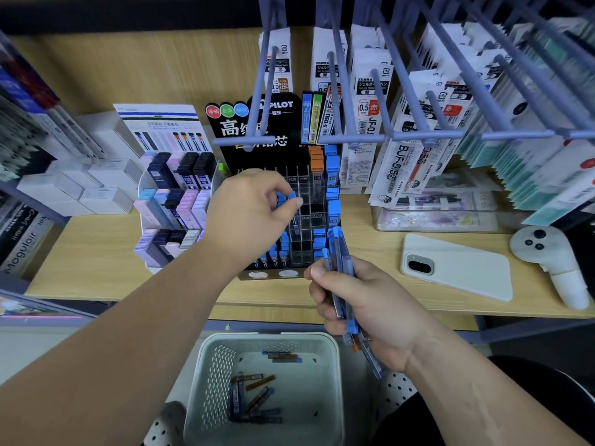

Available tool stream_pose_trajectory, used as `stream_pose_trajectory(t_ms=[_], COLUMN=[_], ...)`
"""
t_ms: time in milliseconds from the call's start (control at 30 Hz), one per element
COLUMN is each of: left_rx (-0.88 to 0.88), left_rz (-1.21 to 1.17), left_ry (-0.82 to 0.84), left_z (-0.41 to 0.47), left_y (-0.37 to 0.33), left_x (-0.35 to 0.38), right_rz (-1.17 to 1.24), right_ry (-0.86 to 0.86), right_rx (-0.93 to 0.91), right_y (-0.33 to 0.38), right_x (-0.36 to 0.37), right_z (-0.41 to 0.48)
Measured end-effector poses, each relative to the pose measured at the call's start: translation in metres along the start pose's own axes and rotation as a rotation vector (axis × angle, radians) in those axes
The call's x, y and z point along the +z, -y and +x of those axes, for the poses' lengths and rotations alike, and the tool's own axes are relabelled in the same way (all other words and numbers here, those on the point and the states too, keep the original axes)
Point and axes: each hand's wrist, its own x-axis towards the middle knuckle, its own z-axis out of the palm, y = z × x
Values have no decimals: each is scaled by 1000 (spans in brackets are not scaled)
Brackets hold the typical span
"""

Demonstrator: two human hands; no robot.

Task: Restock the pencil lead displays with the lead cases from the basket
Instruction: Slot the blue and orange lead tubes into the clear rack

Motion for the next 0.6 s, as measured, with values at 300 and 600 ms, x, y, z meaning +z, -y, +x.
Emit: stream_pose_trajectory(t_ms=[300, 600], left_rx=[-502, -672], left_rz=[-773, -960], left_ry=[392, 340], left_z=[-57, -63], left_y=[-32, -27], left_x=[-8, -11], right_rz=[-85, -61], right_ry=[42, 0], right_rx=[-60, -56], right_y=[-3, -3], right_x=[4, 3], right_z=[0, 0])
